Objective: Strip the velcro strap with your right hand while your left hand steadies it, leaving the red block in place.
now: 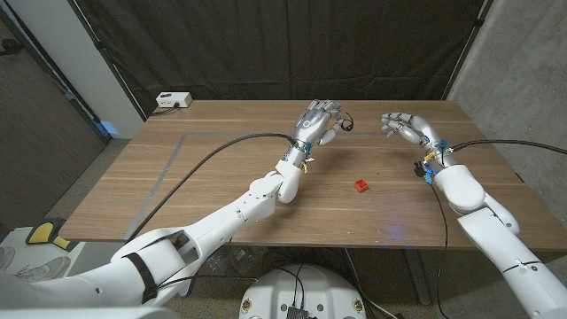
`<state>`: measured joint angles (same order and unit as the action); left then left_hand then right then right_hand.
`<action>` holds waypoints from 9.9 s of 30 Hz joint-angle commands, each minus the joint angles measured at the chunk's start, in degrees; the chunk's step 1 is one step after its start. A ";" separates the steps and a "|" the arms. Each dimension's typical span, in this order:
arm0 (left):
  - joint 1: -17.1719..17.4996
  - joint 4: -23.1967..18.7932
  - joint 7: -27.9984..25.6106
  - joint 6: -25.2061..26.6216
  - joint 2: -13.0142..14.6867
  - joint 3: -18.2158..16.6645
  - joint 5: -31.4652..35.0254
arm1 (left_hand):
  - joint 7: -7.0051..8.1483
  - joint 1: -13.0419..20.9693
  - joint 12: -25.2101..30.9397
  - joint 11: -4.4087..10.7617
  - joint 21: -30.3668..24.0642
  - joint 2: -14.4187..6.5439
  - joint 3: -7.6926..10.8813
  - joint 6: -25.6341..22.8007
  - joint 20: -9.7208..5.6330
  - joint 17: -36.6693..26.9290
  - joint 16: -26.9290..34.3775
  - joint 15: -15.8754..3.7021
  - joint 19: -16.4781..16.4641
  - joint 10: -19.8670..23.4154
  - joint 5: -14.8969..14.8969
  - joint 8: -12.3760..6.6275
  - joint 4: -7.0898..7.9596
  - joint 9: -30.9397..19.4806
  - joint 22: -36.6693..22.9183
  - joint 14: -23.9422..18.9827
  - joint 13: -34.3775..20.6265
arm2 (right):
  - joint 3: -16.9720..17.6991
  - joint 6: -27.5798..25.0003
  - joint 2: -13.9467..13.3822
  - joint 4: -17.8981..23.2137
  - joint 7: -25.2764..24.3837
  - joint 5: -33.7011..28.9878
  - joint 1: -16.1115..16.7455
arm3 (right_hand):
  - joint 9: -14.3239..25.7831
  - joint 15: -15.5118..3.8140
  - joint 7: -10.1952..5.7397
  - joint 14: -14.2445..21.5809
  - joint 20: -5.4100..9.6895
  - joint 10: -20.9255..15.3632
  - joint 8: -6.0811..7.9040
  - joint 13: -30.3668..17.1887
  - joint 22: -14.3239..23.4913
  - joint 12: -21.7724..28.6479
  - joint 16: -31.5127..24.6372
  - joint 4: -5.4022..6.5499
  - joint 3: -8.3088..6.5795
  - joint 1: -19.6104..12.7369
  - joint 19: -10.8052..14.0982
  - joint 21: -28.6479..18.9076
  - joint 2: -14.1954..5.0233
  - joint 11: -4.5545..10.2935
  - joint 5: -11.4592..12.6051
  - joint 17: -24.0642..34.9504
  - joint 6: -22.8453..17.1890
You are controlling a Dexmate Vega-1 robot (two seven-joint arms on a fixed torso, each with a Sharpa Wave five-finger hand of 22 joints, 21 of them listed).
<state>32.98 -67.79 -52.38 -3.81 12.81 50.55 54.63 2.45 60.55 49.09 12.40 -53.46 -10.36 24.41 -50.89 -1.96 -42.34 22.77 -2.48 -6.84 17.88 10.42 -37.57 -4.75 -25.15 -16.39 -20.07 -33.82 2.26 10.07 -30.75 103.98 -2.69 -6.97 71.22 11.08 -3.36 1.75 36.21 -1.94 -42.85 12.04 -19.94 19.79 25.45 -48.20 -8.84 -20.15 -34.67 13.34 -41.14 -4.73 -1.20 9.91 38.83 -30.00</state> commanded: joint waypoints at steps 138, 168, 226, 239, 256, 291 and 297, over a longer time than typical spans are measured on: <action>-2.61 14.73 -11.62 -4.42 -8.02 1.18 -0.94 | 5.62 3.16 40.49 -0.26 -35.27 1.08 -7.95 -4.72 5.62 -25.48 43.90 -9.76 8.22 27.98 0.37 2.21 1.53 2.81 -20.78 -14.39 -36.92 | -1.90 -13.01 5.32 8.52 12.61 10.66 -2.87 | 1.10 -8.82 -2.94 2.82 0.80 -5.60 1.67 -29.20 9.07 37.10 -28.08 -0.51 12.09 -17.58 -3.33 -18.88 3.59 8.20 2.90 12.31 -24.03; -3.41 17.93 -11.62 -7.37 -9.90 -1.03 0.94 | 4.93 3.29 40.50 -0.25 -35.40 0.82 -7.85 -4.78 5.82 -25.49 43.48 -9.74 7.93 27.64 0.53 2.04 1.27 2.07 -20.34 -14.17 -36.94 | -4.29 -10.70 8.06 7.38 6.69 7.76 -3.97 | 3.68 -8.97 -4.74 8.85 3.64 -15.58 6.39 -38.87 7.87 48.82 -34.18 -0.04 11.86 -32.90 -1.37 -28.49 2.44 11.24 5.44 18.59 -38.84; 4.47 -15.86 43.19 12.51 -3.15 -10.31 -54.03 | -3.10 5.47 40.15 -0.86 -36.62 0.34 -6.67 -4.26 10.11 -23.65 46.27 -8.07 12.26 26.14 -0.23 -0.16 -0.31 -2.50 -34.02 -11.20 -36.96 | -9.89 13.62 3.87 -6.21 -3.52 8.38 -8.37 | 7.93 -8.98 -1.87 12.14 3.75 -16.79 9.56 -45.47 6.79 49.96 -29.07 0.28 5.77 -32.87 -5.85 -42.01 2.74 10.37 5.68 31.42 -39.22; 5.91 -14.17 38.95 1.27 -2.60 -10.75 -52.49 | -1.89 -13.73 26.03 -0.54 -31.01 0.85 -11.11 4.24 10.05 -19.07 40.48 -7.65 15.54 15.51 0.53 14.80 14.24 9.08 -38.39 -1.89 -21.45 | -10.20 14.36 3.02 -6.06 -3.55 9.04 -8.13 | 8.63 -9.00 -2.02 12.13 3.65 -16.77 9.95 -45.72 6.03 49.45 -28.40 0.30 4.65 -32.24 -6.58 -43.10 3.05 10.35 6.09 31.43 -38.99; 3.98 -8.69 49.37 -5.85 -2.90 -12.54 -62.75 | -0.43 -14.73 20.85 -1.88 -31.05 6.87 -13.29 7.60 11.58 -16.26 35.40 -6.11 20.63 7.81 2.12 20.40 9.40 12.46 -43.10 1.25 -18.16 | -10.94 14.98 2.53 -7.37 -2.37 10.30 -9.25 | 9.60 -9.04 -2.06 12.32 3.79 -16.65 10.41 -45.97 4.49 48.48 -27.55 0.21 2.69 -31.37 -7.20 -44.65 3.74 10.43 6.57 31.48 -38.66; 2.96 -7.98 53.37 -7.82 -2.33 -12.92 -67.78 | -1.84 -9.04 20.76 -2.17 -28.12 10.04 -7.60 -1.77 14.21 -16.62 34.45 -4.88 22.50 5.70 0.41 21.97 2.80 12.85 -48.79 3.00 -19.44 | -11.58 14.71 2.66 -7.48 -2.89 9.85 -9.87 | 9.70 -9.08 -2.23 12.31 3.86 -16.84 10.36 -46.84 2.15 47.64 -26.65 0.16 -0.30 -30.22 -8.05 -46.42 4.68 10.42 6.94 31.53 -38.51; 2.85 -8.65 54.10 -7.53 -1.56 -12.74 -67.72 | -1.57 -3.68 20.45 -1.97 -27.15 8.75 -3.89 0.06 14.01 -16.60 34.18 -5.00 22.25 4.41 1.13 23.03 -0.65 12.54 -49.15 3.99 -19.88 | -11.56 15.02 3.10 -7.64 -3.28 9.96 -9.92 | 9.73 -9.09 -2.16 12.39 3.89 -16.96 10.38 -46.79 1.68 47.35 -26.55 0.14 -0.93 -30.02 -8.07 -46.75 4.85 10.48 6.98 31.55 -38.51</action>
<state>36.09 -75.73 0.99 -11.04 10.12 37.37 -13.24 0.91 54.36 69.72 10.55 -81.29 -1.00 18.87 -51.35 11.79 -58.70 56.99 -2.35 9.94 22.57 10.87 -14.82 -3.92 -12.40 -65.41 -16.64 -53.51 -9.30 25.17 -28.19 96.29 -5.35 2.90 61.35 15.81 -5.92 -0.58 48.03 2.04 -59.72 21.98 -66.47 21.51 72.88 -74.95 -8.69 -20.51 -64.78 5.46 -87.37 0.40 8.74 16.56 70.15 -68.14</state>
